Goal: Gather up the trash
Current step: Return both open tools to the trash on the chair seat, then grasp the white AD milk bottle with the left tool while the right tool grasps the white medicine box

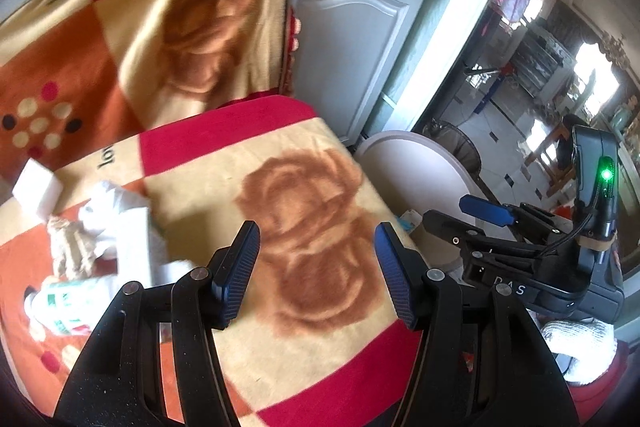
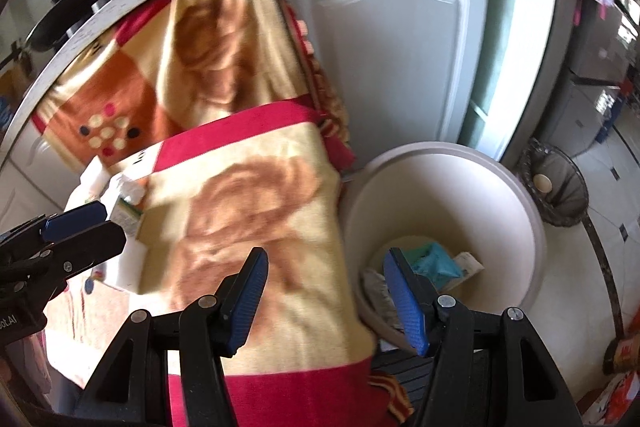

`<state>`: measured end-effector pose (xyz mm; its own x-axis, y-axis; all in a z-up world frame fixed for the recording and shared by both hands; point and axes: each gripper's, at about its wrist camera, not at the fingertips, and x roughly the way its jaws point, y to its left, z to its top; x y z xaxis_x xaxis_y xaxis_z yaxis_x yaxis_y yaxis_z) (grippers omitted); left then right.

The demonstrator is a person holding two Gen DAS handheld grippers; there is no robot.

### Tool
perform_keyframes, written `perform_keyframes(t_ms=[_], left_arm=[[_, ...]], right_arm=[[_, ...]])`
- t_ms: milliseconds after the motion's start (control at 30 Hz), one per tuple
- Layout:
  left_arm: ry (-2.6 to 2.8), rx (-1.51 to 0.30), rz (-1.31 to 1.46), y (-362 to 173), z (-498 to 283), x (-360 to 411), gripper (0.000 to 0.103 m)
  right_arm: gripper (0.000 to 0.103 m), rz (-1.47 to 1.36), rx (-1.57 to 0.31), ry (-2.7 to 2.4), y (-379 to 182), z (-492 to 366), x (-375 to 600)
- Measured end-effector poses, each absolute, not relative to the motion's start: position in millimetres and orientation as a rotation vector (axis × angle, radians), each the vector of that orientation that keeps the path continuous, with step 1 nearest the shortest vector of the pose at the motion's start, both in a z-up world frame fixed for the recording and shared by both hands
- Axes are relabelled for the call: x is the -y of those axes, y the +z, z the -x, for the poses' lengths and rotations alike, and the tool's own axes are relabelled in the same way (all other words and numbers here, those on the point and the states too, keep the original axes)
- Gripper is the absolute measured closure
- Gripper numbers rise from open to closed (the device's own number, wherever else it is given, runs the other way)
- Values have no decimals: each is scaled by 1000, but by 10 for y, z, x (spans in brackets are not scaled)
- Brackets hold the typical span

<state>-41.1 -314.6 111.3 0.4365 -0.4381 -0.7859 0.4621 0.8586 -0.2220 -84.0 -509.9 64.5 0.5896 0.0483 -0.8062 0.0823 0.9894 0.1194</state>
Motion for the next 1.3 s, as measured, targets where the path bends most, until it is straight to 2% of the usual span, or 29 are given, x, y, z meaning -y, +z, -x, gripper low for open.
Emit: perform_keyframes(t_ms=[67, 167, 267, 700, 1100, 1233, 1267, 1300], left_arm=[[-553, -977, -8, 1126, 441, 3018, 45], [-546, -993, 31, 1128, 514, 2792, 42], [-534, -1007, 83, 1130, 574, 2516, 37], [-330, -1068, 254, 968, 684, 1139, 36], [-250, -1120, 473, 678, 673, 661, 36], [-217, -1142, 484, 558, 641, 607, 36], [-207, -1149, 477, 529, 631, 594, 36], [-189, -1163, 460, 490, 621, 574, 36]], right_arm=[[44, -144, -943, 4, 654, 837, 4965], [36, -139, -946, 41, 655, 825, 4777], [36, -122, -955, 89, 646, 806, 4574], [36, -47, -1000, 273, 543, 643, 3754], [36, -83, -1103, 340, 428, -67, 3033], [36, -53, -1162, 326, 260, -255, 2889], [38, -22, -1172, 304, 233, -281, 2866], [45, 3, -1179, 297, 210, -297, 2851]])
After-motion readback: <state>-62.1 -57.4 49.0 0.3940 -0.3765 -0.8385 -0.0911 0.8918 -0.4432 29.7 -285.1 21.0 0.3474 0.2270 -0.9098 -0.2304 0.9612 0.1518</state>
